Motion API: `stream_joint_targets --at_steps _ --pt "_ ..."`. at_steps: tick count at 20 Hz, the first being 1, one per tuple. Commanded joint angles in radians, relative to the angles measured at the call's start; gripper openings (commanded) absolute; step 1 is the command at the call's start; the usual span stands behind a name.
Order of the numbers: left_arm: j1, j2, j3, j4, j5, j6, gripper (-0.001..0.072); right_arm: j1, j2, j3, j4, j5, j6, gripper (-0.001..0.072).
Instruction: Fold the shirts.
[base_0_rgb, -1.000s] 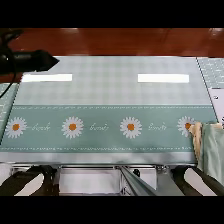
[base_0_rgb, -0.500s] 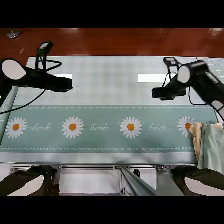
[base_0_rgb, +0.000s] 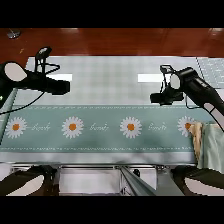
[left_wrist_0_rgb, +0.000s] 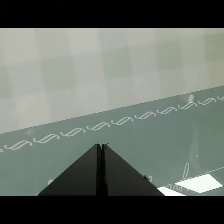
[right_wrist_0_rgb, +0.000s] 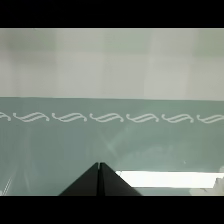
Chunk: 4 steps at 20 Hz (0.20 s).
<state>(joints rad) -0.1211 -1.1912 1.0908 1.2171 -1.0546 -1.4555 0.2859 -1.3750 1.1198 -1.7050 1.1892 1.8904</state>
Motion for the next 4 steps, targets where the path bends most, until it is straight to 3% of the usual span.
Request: stream_joint_targets --at_steps 1,4 --pt "0.001 -0.001 -0.001 0.003 -0.001 0.0 0.0025 0.002 -0.001 -0.002 -0.003 0.0 0.004 0.0016" --pt "0.001 -0.001 -0.001 0.003 -0.001 0.0 0.0026 0.002 -0.001 -0.002 -0.003 0.0 0.004 0.0016"
